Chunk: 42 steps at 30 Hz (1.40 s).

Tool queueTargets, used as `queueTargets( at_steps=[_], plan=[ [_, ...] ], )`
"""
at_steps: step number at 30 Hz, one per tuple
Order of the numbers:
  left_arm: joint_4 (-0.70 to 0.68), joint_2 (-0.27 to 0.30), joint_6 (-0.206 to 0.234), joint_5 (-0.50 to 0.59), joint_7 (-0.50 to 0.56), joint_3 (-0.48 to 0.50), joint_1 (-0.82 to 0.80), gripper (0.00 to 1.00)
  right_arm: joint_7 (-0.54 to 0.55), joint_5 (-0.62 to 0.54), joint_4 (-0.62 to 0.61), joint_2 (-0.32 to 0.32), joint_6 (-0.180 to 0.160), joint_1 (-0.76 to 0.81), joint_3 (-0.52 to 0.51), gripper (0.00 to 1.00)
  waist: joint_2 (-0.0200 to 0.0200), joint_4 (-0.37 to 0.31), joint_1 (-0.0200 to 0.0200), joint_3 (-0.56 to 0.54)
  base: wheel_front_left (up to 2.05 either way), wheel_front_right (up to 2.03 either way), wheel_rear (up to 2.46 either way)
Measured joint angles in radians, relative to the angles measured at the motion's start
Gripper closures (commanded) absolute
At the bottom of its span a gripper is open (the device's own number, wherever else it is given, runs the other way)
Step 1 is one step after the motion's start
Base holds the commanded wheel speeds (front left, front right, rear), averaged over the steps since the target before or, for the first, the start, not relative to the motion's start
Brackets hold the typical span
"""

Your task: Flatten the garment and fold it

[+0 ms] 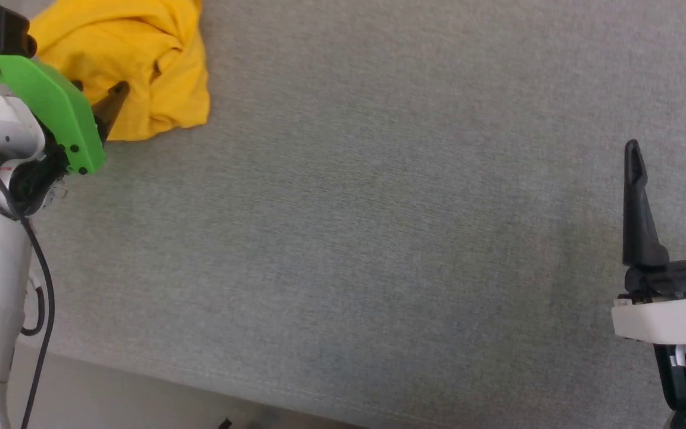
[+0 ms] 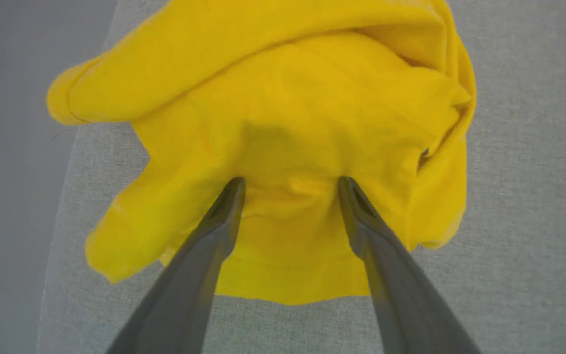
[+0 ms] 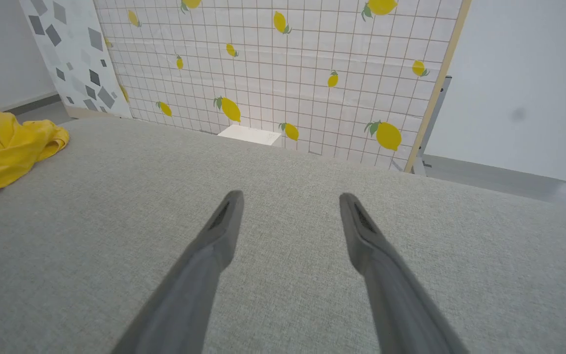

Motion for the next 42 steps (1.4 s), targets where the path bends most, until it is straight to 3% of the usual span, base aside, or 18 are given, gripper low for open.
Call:
queueTargets(
  at_steps=[5,6,13,21,34,42],
  plan=[
    [0.055,-0.002,0.01,0.0,-0.017,0.001,-0.011,0.0,0.0,0.0,-0.01,0.0,0.0,-0.005,-0.004,0.0,0.0,-0.03,-0.0001,0.042,0.0,0.0,0.0],
    [0.085,0.004,0.014,0.012,-0.058,0.003,-0.029,1.0,0.0,0.0,-0.013,0.0,0.0,-0.011,-0.004,0.0,0.0,-0.048,-0.0001,0.065,0.0,0.0,0.0],
    [0.151,0.009,0.011,0.013,-0.128,0.009,-0.058,1.0,-0.006,0.009,-0.001,0.0,0.0,-0.025,-0.007,0.0,0.0,-0.077,-0.0001,0.073,0.0,0.0,0.0],
    [0.166,0.014,-0.006,-0.035,-0.183,0.001,-0.062,1.0,-0.047,0.046,0.059,0.0,0.0,-0.028,-0.001,0.0,0.0,-0.078,-0.0001,0.008,0.0,0.0,0.0],
    [-0.065,0.061,-0.007,-0.119,-0.192,-0.094,-0.093,1.0,-0.121,0.13,0.18,0.0,0.0,-0.012,-0.023,0.0,0.0,-0.08,-0.0002,-0.185,0.0,0.0,0.0],
    [-0.248,0.008,-0.007,-0.181,-0.144,-0.157,-0.12,1.0,-0.163,0.179,0.239,0.0,0.0,0.019,-0.037,0.0,0.0,-0.096,-0.0002,-0.319,0.0,0.0,0.0]
  ],
)
